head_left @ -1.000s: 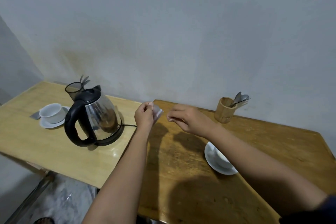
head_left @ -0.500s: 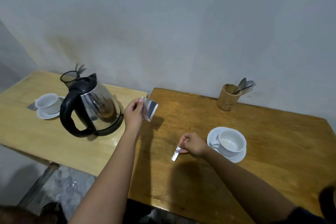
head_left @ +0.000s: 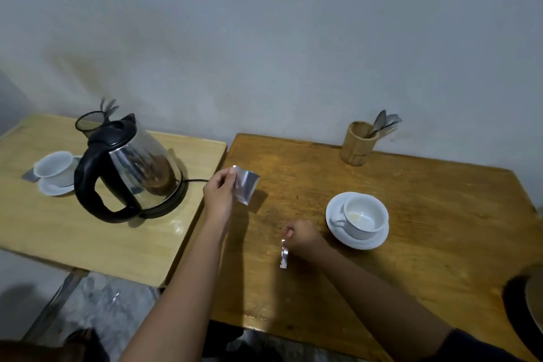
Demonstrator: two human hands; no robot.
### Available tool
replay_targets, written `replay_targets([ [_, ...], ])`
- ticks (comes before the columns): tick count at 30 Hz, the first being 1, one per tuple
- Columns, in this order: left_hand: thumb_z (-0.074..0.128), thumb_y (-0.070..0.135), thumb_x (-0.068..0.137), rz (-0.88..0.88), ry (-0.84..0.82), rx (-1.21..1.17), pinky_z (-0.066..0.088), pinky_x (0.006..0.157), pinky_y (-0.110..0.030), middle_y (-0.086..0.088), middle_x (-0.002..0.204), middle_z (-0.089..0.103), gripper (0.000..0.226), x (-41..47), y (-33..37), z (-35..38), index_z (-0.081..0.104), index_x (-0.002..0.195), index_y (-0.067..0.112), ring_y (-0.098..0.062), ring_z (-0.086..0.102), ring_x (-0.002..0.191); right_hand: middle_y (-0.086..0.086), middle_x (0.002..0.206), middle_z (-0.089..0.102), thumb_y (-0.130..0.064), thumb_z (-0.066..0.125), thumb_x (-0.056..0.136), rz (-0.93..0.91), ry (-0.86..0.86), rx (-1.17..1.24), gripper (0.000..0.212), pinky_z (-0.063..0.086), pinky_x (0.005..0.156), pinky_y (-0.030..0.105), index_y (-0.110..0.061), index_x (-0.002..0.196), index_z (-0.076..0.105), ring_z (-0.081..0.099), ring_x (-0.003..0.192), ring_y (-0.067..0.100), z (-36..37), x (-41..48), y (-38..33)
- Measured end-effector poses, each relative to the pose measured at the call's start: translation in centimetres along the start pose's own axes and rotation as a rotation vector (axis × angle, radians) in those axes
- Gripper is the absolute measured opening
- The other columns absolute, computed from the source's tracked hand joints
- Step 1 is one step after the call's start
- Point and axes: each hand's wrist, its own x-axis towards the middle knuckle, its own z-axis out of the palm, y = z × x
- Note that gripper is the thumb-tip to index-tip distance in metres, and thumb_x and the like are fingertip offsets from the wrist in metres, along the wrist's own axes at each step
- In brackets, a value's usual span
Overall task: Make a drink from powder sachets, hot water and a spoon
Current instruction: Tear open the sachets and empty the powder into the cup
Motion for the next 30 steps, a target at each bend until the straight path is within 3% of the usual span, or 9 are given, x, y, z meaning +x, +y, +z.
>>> replay_targets([
  [3,0.052,0.021,0.093,0.012,-0.041,-0.007,0.045,0.079,-0.031,0.002,0.082,0.061,0.016,-0.4,0.4,1.6,0.066,0.085,0.015,-0.015,0.055,0.083,0.009,0.094,0.070,-0.015,0.053,0.081,-0.124,0.061,0.023,0.022,0.053,0.071,0.030,-0.013,0.097,0.068,0.062,0.080,0.023,-1.4,-0.8,-0.8],
  [6,0.052,0.018,0.093,0.036,-0.111,-0.028,0.044,0.074,-0.026,0.002,0.079,0.060,0.016,-1.2,1.3,3.7,0.065,0.084,0.014,-0.012,0.053,0.077,0.003,0.098,0.063,-0.020,0.061,0.085,-0.203,0.212,0.317,0.028,0.049,0.069,0.021,-0.014,0.113,0.061,0.059,0.078,0.013,-3.7,-2.2,-2.1],
  [8,0.052,0.016,0.093,0.048,-0.135,-0.038,0.042,0.068,-0.022,0.001,0.077,0.058,0.016,-1.6,1.6,5.1,0.065,0.092,0.007,-0.010,0.051,0.072,0.003,0.101,0.063,-0.021,0.065,0.084,-0.203,0.240,0.534,0.034,0.053,0.072,0.028,-0.016,0.116,0.057,0.061,0.083,0.016,-5.1,-2.6,-2.9],
  [12,0.053,0.014,0.092,0.056,-0.195,-0.043,0.043,0.057,-0.006,0.002,0.079,0.060,0.019,-2.6,2.2,8.9,0.065,0.102,0.003,-0.005,0.051,0.070,-0.002,0.088,0.061,-0.022,0.069,0.081,-0.175,0.281,0.712,0.032,0.054,0.063,0.026,-0.015,0.109,0.057,0.059,0.078,0.011,-7.8,-3.9,-2.6],
  [17,0.054,0.014,0.092,0.063,-0.314,-0.028,0.044,0.059,-0.010,0.004,0.075,0.060,0.011,-4.2,2.9,13.4,0.063,0.092,0.009,-0.005,0.051,0.067,-0.002,0.067,0.054,-0.012,0.066,0.083,-0.191,0.468,0.735,0.007,0.045,0.048,0.017,-0.012,0.081,0.059,0.051,0.060,0.005,-10.9,-5.4,0.0],
  [22,0.059,0.006,0.088,0.008,-0.466,-0.041,0.046,0.058,-0.015,0.000,0.074,0.057,0.014,-6.2,3.1,16.4,0.055,0.100,0.011,-0.010,0.053,0.067,0.000,0.076,0.058,-0.010,0.061,0.086,-0.073,0.590,0.798,0.007,0.045,0.063,0.020,-0.007,0.092,0.062,0.054,0.070,0.010,-13.5,-6.8,4.2],
  [25,0.061,0.000,0.084,0.019,-0.568,0.027,0.047,0.066,-0.019,-0.002,0.078,0.057,0.025,-7.0,2.7,17.7,0.052,0.105,0.010,-0.011,0.056,0.072,0.004,0.086,0.062,-0.011,0.054,0.090,-0.027,0.610,1.055,0.006,0.050,0.060,0.017,-0.010,0.093,0.059,0.059,0.075,0.012,-14.3,-7.7,6.1],
  [27,0.062,-0.003,0.082,0.051,-0.651,0.087,0.049,0.062,-0.013,-0.001,0.080,0.057,0.031,-7.3,2.3,18.4,0.051,0.107,0.011,-0.009,0.056,0.073,0.005,0.086,0.063,-0.011,0.051,0.093,-0.011,0.618,1.201,0.007,0.053,0.058,0.016,-0.011,0.091,0.057,0.062,0.072,0.012,-14.5,-8.1,6.9],
  [30,0.062,-0.012,0.077,0.084,-0.738,0.197,0.050,0.057,-0.008,-0.002,0.089,0.055,0.046,-7.4,1.9,19.4,0.050,0.117,0.006,-0.009,0.053,0.075,0.007,0.082,0.061,-0.010,0.049,0.093,0.045,0.626,1.161,0.007,0.052,0.052,0.013,-0.008,0.090,0.055,0.061,0.064,0.009,-14.7,-8.4,8.2],
])
